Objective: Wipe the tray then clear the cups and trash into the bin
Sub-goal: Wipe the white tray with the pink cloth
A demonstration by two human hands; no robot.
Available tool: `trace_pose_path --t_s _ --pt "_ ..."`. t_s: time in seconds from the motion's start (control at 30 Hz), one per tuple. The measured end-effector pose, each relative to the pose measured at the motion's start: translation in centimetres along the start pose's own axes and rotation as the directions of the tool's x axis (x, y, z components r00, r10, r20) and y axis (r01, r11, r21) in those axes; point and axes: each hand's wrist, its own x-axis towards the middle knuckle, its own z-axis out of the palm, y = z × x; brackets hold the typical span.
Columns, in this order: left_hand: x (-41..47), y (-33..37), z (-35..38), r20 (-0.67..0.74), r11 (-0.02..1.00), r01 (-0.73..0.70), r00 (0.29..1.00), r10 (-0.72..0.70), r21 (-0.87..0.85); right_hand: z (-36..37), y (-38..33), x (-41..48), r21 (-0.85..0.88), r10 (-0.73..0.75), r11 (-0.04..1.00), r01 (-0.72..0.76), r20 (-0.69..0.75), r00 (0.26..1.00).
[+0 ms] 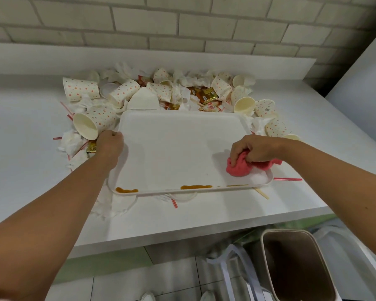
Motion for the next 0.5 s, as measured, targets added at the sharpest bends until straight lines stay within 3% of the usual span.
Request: trace_pose_path --t_s 0.17,0.37,0.5 --pt "-0.3 0.2 0.2 0.03 1.0 0.001 1.0 -0.001 0.012 0.5 0.3 -1.0 -0.066 0.004 0.998 0.005 0.131 0.991" --pt "-0.5 0.1 0.3 -0.025 0.999 -0.021 0.999 0.021 -0.032 2.8 -2.3 0.0 0.024 -0.117 0.993 0.115 0.112 0.987" --pt "-0.6 -0.2 0.3 -0.041 0.997 -0.038 0.999 0.035 -0.073 1.7 -0.7 -0.3 -0.056 -0.023 0.998 0.031 0.136 0.99"
